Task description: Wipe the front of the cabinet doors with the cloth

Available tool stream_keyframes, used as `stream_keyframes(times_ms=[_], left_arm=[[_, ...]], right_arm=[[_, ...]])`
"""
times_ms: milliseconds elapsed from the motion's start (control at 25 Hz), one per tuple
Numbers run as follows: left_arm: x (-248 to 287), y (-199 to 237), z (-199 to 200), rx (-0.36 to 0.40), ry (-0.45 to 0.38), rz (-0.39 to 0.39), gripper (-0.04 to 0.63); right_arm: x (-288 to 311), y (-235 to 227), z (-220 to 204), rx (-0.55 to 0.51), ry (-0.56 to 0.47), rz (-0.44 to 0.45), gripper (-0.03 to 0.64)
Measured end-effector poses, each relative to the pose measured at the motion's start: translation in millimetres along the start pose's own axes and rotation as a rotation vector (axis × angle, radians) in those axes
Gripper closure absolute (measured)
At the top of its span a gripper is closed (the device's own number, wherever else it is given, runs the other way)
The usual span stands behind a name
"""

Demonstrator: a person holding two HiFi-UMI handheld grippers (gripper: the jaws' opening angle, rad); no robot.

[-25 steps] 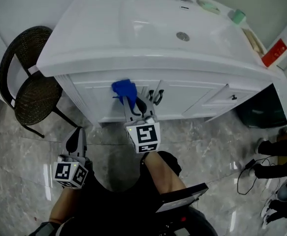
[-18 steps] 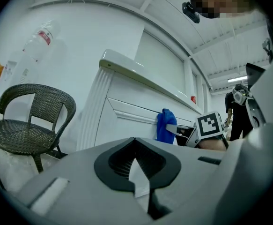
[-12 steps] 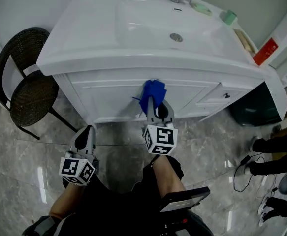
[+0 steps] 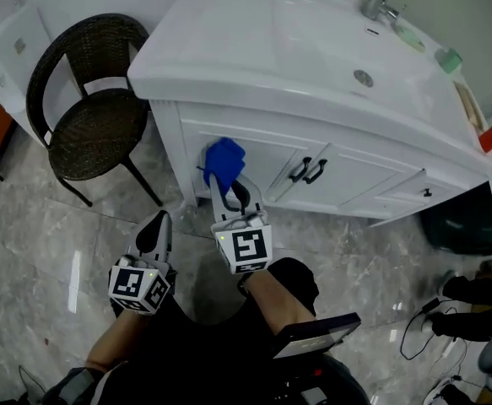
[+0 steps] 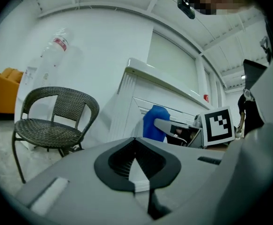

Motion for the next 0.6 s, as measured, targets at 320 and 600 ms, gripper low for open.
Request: stream_keyframes(times_ms=[320,600], left_arm=[[-41,44,0,0.033,0.018,0.141,0.592],[-28,35,-9,-0.001,0.029,0.095,0.592]], right_arm=[[54,60,-40,-0.055,0.048,0.15,0.568],[40,15,-53,-0.069,0.092,0.021,0.568]])
Point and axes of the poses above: the fingertips, and each gripper's own axes: x forward along the fingers, y to its left, z out of its top, the point moved 4 cm from there along -x, backward along the fingers, and after that the axes turned 9 degrees about -y, right-handed, at the moved point
